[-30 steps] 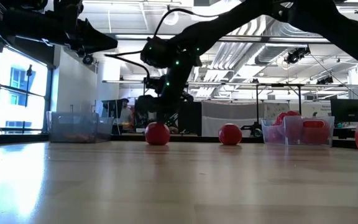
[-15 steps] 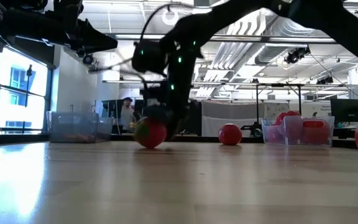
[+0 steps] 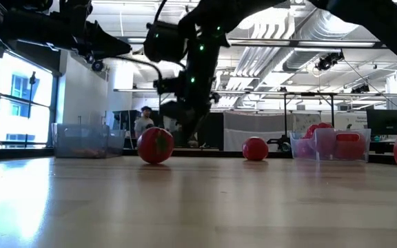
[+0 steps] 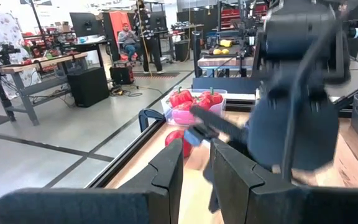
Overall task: Sort produce into baskets
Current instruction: Put the tomato into the bottom black bin
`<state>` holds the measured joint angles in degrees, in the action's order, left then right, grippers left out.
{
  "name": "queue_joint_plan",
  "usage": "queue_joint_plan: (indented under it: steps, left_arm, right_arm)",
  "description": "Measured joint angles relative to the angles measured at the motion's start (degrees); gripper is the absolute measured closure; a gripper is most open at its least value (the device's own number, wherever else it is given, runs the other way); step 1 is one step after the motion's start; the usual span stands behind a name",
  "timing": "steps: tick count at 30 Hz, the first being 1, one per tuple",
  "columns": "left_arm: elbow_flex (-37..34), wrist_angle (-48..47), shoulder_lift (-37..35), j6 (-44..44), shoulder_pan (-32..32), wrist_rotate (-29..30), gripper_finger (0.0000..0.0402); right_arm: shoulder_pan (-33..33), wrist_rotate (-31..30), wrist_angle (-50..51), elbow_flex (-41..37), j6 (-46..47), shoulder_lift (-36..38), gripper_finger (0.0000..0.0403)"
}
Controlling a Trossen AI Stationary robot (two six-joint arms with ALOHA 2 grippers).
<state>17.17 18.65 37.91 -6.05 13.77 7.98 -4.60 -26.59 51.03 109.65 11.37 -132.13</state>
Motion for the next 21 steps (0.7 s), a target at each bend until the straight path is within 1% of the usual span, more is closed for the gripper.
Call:
queue_joint_plan:
  steps: [7, 10, 13, 16, 17, 21]
  left_arm:
    - [0.00, -0.78, 0.00, 0.01, -0.01, -0.05, 0.0335]
    - [0.00, -0.85, 0.00, 0.01, 0.01, -0.05, 0.0335]
    - [0.00, -0.86, 0.00, 0.00, -0.02, -0.12, 0.0335]
    - [0.00, -0.92, 0.00, 0.01, -0.08, -0.18, 0.0335]
    - [0.00, -1.02, 0.00, 0.01, -0.08, -0.18, 0.0335]
    - [0.00, -1.07, 0.00, -0.01, -0.12, -0.20, 0.0335]
  right_arm:
    - [0.17, -0.06, 0.34, 0.04, -2.98, 5.61, 0.0403]
    - [0.54, 2.07, -0.77, 0.20, -4.12, 7.09, 0.0403]
    - [1.45, 4.53, -1.94, 0.18, -5.78, 7.09, 0.0403]
    - [3.08, 9.82, -3.55, 0.17, -7.07, 7.09, 0.0403]
    - [3.68, 10.72, -4.22, 0.17, -7.62, 7.09, 0.0403]
    - [5.68, 11.15, -5.81, 0.17, -12.76, 7.09, 0.0403]
